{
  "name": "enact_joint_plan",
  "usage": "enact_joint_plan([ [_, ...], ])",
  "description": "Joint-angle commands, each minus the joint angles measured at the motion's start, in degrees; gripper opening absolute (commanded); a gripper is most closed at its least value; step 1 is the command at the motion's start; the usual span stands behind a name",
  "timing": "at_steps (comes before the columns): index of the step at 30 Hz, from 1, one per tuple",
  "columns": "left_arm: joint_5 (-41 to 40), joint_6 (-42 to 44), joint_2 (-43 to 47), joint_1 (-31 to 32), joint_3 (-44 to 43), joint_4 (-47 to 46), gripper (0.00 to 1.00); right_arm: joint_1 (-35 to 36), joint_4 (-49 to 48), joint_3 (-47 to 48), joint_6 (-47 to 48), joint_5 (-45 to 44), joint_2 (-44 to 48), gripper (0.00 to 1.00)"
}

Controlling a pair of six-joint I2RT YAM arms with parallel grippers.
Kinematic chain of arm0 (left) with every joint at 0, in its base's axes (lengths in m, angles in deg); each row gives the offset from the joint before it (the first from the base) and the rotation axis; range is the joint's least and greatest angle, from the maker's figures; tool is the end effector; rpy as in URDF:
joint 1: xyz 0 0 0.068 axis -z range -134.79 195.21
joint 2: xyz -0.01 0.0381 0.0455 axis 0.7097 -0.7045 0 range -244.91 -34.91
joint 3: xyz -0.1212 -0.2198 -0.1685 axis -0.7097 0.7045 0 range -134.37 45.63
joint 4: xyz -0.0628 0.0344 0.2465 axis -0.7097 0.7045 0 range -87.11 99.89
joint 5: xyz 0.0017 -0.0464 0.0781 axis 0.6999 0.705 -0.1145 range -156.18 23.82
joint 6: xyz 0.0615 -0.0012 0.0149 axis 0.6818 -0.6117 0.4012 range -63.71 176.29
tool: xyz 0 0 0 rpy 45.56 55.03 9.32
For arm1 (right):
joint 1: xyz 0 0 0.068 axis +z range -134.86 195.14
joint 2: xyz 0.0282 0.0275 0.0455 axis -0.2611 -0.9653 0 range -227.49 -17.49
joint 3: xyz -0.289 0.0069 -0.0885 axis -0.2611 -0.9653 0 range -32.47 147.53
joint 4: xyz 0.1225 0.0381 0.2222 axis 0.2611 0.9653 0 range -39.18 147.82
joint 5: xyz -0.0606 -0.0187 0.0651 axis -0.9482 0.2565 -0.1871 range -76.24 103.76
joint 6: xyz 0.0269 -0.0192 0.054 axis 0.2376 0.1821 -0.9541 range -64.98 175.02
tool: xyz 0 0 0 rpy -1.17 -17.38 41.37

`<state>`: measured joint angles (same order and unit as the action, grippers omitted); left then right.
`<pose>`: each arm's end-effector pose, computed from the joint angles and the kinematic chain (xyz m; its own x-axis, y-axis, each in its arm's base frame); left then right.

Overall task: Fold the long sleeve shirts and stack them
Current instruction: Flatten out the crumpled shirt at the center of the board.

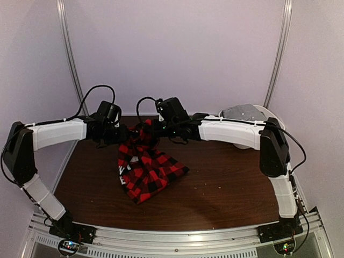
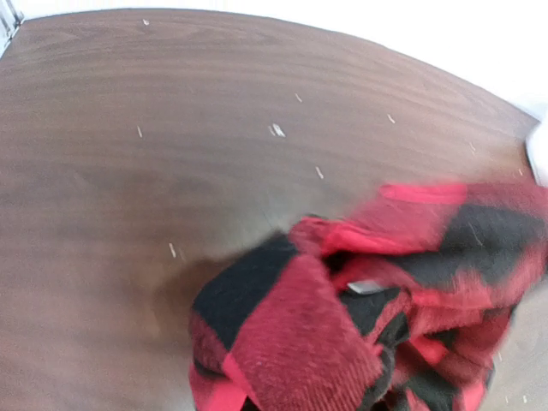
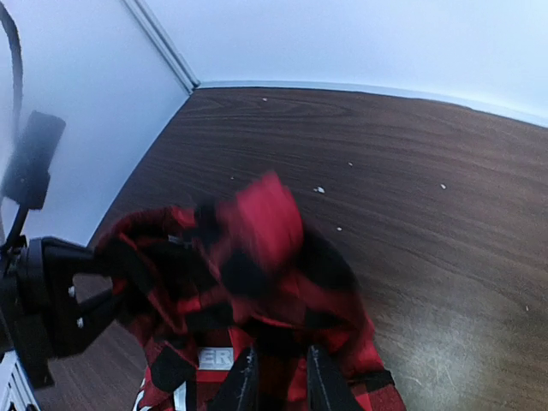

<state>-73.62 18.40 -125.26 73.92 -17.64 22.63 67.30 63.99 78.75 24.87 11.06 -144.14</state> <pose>0.3067 -0.1608 0.2630 -0.7496 -0.2837 -0.5981 -0.0782 0.9351 -0.3456 0.3394 0.4334 0.2851 -0.6374 -0.0027 -0.7705 -0.5128 0.7479 0.4216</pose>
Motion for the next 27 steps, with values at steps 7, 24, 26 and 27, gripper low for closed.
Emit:
enact_joint_plan([
  [7,16.1,8.9,-24.2,-10.3,-22.4,-4.3,0.00,-0.5,3.4,-6.6,4.2,0.1,6.5,0.68],
  [24,27.4,9.2,-36.3,-12.2,-32.1,-3.7,0.00,2.9,11.8,7.8,6.3,0.3,-10.2,0.91],
  [26,28.3,8.7,-37.1,-12.2,-32.3,-3.8,0.00,2.9,12.7,8.3,5.9,-1.4,-11.2,0.84],
  [27,28.8,8.5,-37.4,-12.2,-32.3,-4.0,0.00,2.9,13.0,8.3,5.9,-2.0,-11.4,0.75],
])
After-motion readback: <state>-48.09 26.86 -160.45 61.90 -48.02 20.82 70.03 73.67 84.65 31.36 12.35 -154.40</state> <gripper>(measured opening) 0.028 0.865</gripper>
